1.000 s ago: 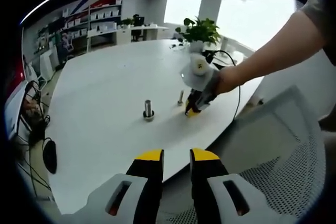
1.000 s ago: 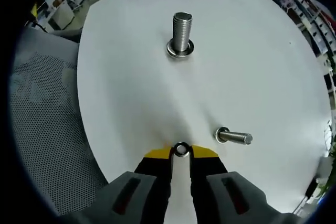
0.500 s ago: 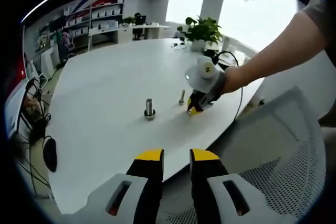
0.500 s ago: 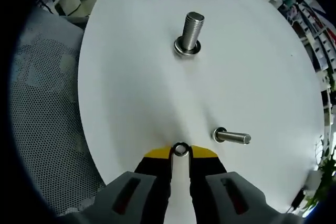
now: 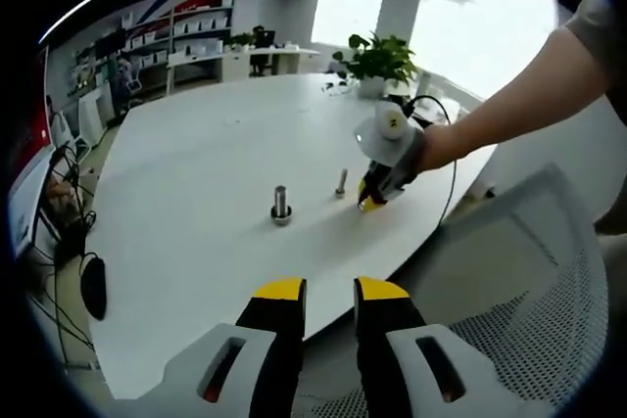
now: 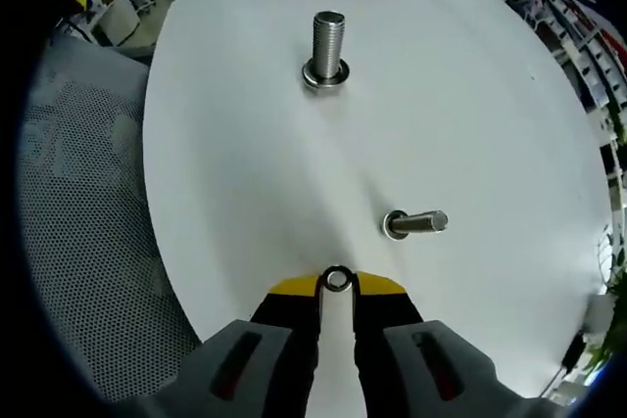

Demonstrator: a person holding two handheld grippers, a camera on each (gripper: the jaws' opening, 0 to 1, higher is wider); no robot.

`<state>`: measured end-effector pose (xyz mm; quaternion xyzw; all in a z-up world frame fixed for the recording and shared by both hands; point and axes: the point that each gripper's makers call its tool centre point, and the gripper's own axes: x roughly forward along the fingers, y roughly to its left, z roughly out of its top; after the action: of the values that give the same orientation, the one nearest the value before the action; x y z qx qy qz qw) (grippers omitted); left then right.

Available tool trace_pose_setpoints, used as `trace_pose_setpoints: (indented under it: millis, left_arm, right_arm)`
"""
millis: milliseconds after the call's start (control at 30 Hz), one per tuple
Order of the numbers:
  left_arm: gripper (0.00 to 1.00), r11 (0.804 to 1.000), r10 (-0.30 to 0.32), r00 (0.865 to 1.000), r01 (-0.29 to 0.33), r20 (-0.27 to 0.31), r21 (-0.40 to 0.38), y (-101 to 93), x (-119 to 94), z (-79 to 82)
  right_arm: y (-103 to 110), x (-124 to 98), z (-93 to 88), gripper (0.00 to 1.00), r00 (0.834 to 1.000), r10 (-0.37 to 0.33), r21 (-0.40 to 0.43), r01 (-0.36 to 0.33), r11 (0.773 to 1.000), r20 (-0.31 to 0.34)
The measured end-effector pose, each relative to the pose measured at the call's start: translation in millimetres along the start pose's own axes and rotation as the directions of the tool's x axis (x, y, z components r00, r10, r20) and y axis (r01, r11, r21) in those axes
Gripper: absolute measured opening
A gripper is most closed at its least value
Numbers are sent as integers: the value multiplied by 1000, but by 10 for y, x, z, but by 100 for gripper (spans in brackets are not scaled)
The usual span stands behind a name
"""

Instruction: Place the washer onto the threaded stud by aligning its center hole with the stud, sliding it down to the base, and recovering from edge contact or off-axis alignment until the washer reaches the visible bottom stop.

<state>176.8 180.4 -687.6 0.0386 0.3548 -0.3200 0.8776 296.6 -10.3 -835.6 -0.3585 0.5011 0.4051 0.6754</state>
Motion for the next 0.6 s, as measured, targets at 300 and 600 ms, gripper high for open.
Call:
trace_pose_setpoints:
  millis: [300, 600]
  left_arm:
    - [17, 1000, -1, 1000, 1, -5, -3, 0, 2, -7]
    - [18, 1000, -4, 1000, 4, -20, -3, -5, 14, -33]
  right_arm:
    - [-89, -100, -35, 13, 999, -3, 68, 0, 998, 36]
    - [-189, -313, 106, 13, 994, -29, 81, 21, 996, 101]
